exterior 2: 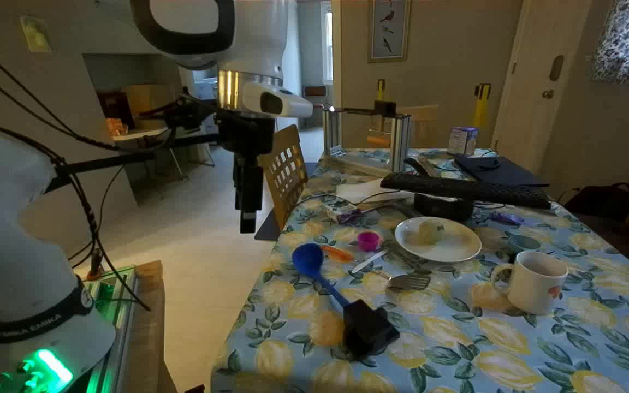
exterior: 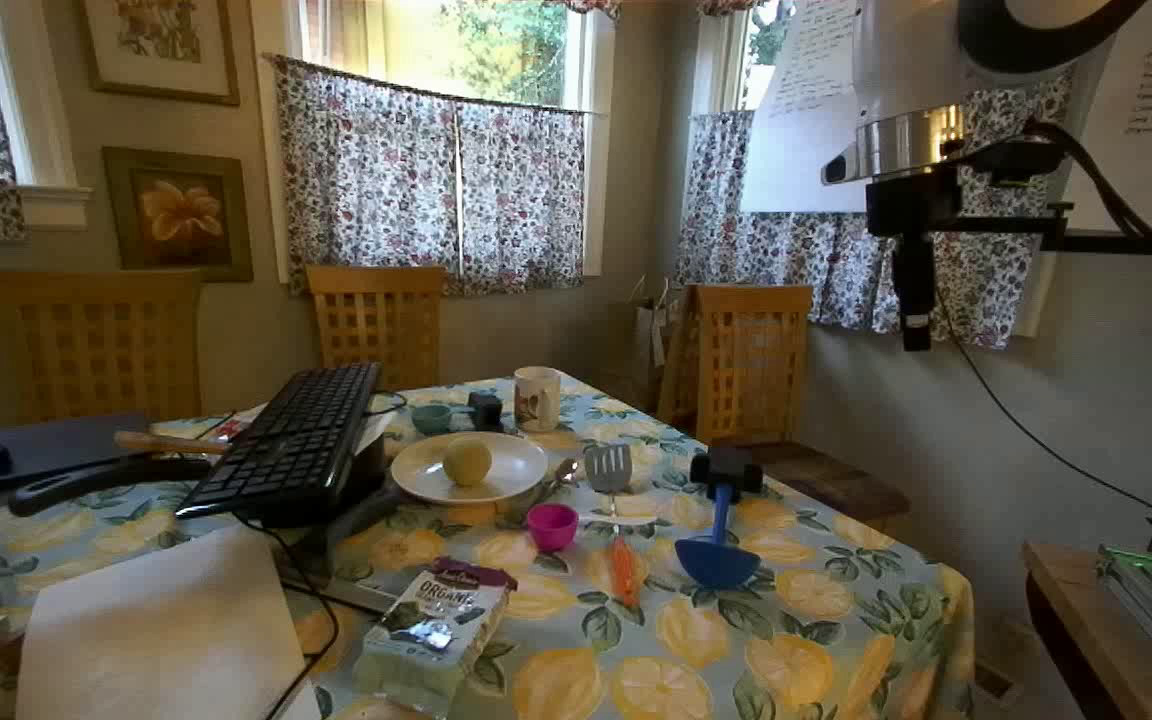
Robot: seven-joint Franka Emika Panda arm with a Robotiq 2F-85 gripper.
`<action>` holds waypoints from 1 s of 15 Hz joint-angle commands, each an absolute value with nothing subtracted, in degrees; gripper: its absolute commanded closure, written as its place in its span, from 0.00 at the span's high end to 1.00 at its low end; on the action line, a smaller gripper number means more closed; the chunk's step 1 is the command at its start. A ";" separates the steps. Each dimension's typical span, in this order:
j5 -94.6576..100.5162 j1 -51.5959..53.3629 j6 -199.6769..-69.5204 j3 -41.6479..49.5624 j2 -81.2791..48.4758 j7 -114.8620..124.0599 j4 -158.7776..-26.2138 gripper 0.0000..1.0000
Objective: Move the yellow object to the pink bowl
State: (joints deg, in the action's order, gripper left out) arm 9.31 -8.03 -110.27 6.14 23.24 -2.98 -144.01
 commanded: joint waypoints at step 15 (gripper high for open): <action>15.68 -7.12 -126.88 7.39 17.14 -13.50 -136.65 1.00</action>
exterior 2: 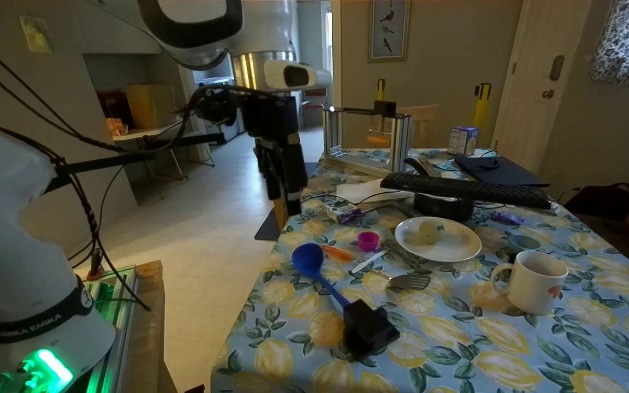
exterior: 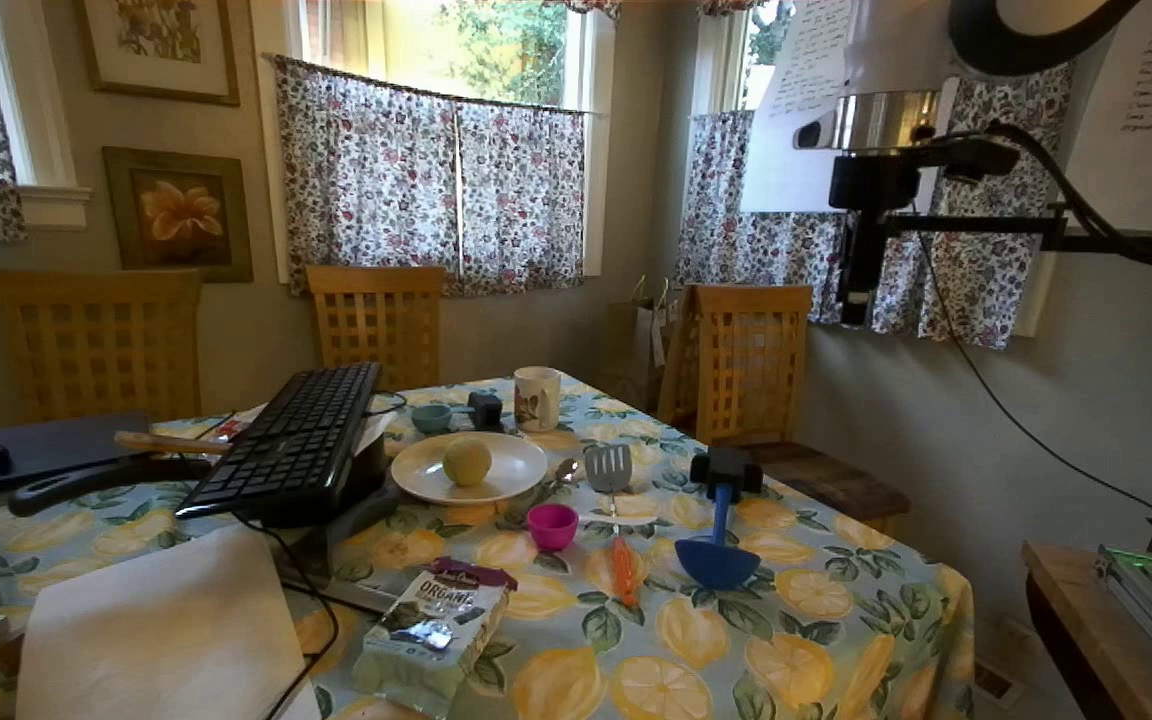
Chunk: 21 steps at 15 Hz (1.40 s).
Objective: Move the yellow object to the pink bowl
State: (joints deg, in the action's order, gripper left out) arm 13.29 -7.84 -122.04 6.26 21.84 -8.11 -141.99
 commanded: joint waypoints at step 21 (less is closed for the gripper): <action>6.63 -4.81 -136.98 5.21 -7.98 -16.18 -110.92 1.00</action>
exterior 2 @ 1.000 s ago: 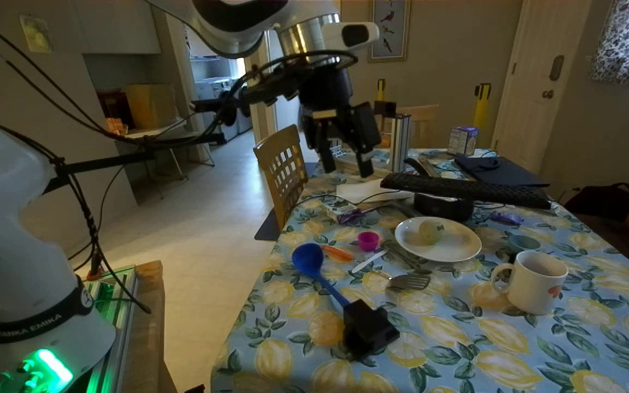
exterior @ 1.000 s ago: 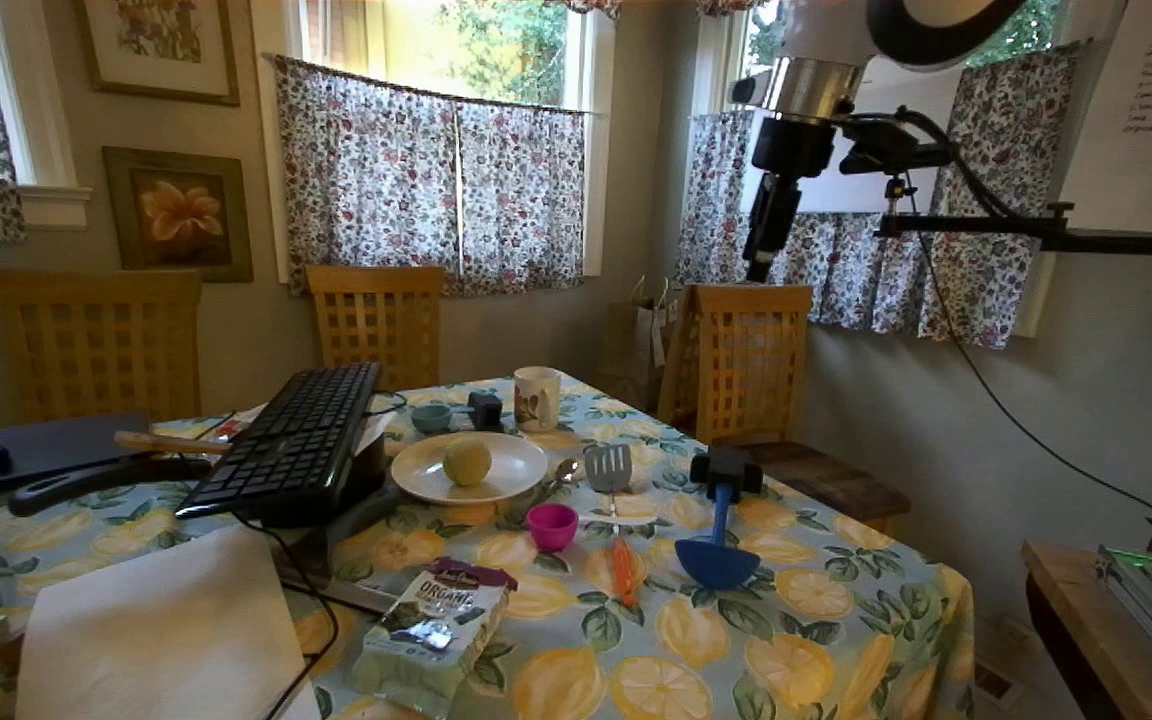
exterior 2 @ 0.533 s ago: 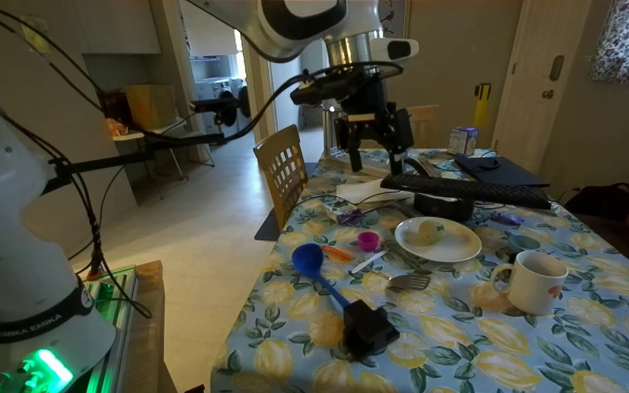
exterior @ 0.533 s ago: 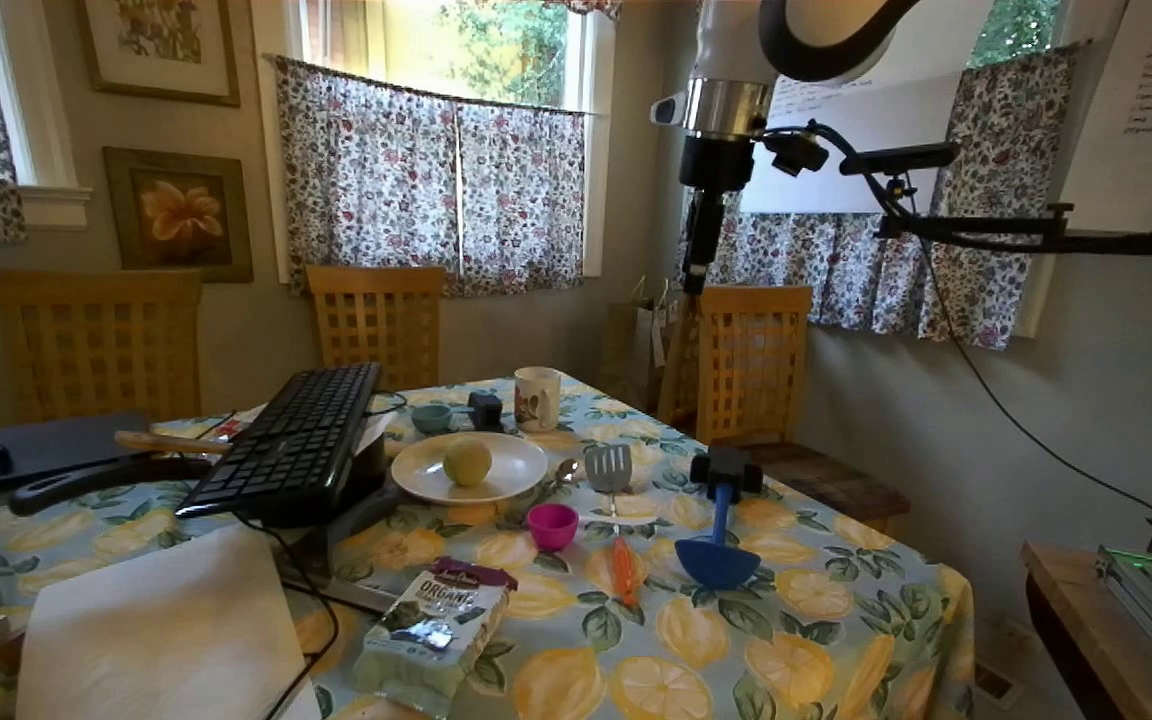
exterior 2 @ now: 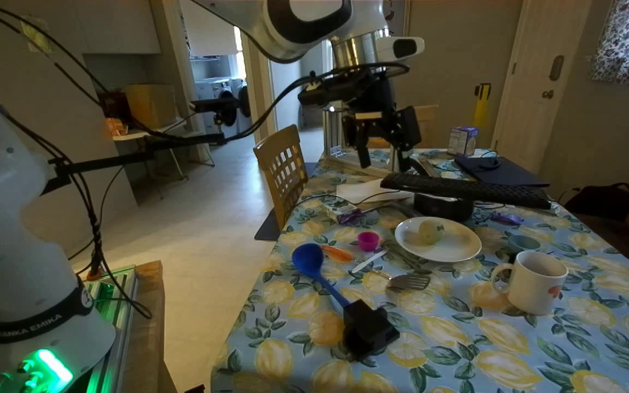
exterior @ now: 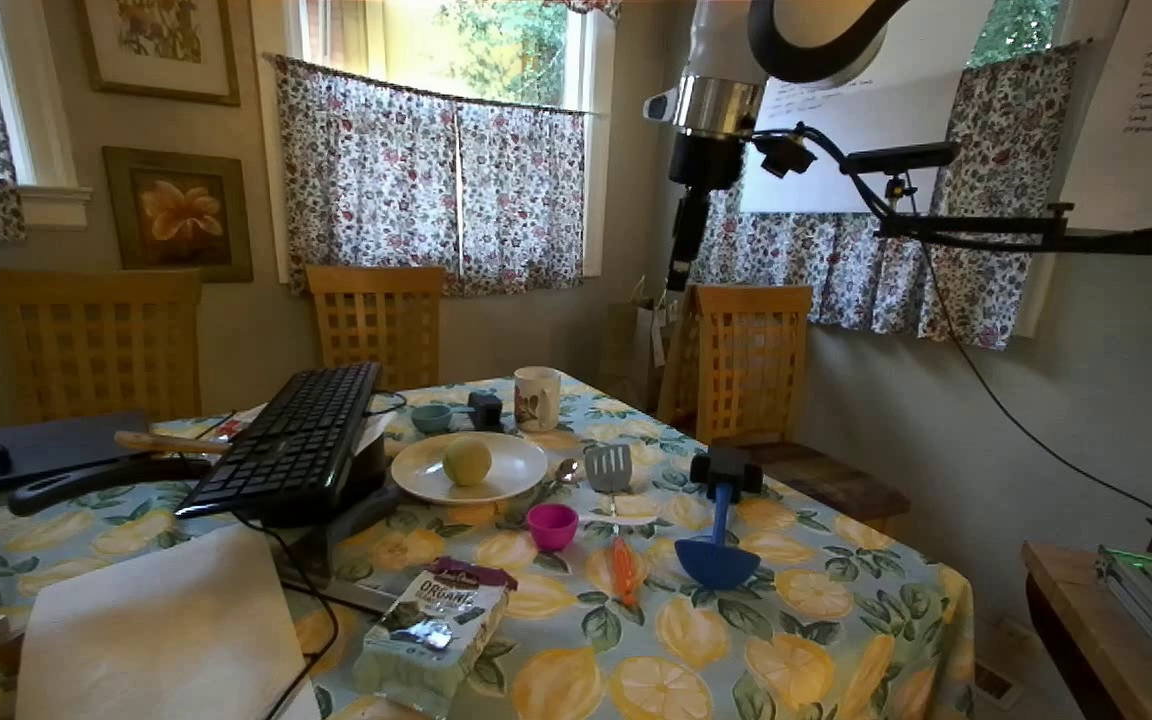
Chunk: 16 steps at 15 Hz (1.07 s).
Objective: Move the yellow object to the pink bowl
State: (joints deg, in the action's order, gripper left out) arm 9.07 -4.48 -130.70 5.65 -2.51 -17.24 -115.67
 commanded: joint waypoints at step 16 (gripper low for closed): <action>-0.98 -7.91 -118.35 -3.01 -43.92 -28.81 -67.64 1.00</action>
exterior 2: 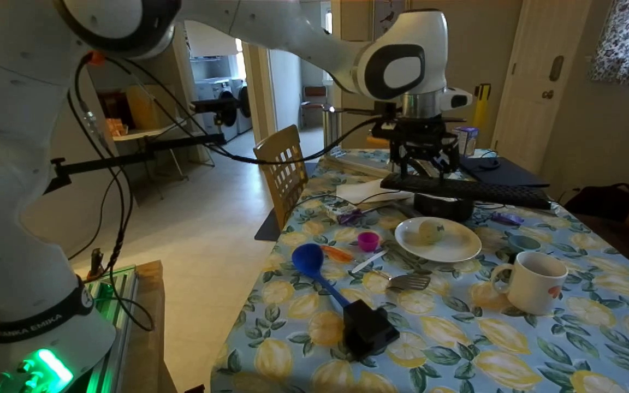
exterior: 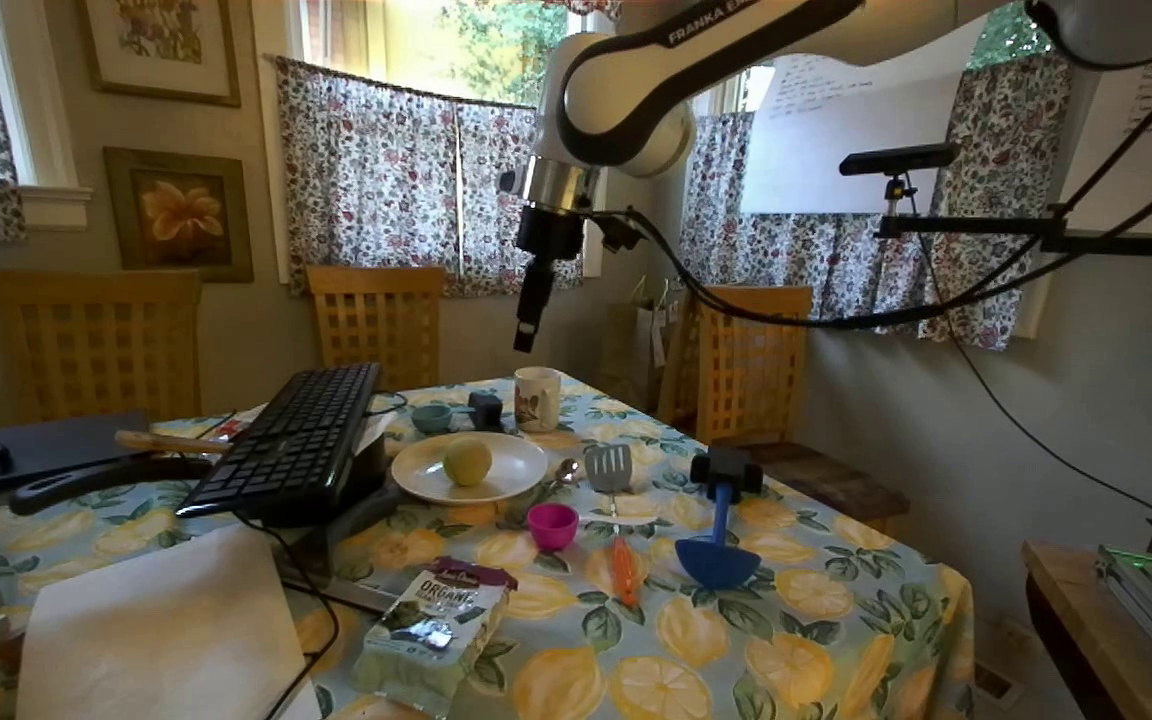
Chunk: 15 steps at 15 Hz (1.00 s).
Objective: Move the yellow object to the pink bowl
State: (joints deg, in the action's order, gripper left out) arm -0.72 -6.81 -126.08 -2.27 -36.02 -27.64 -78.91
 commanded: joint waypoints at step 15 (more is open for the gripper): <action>3.72 -4.29 -121.85 -1.23 -53.47 -24.35 -61.10 1.00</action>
State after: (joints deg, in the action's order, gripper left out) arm 1.79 -5.03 -121.46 -1.65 -48.73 -25.52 -66.73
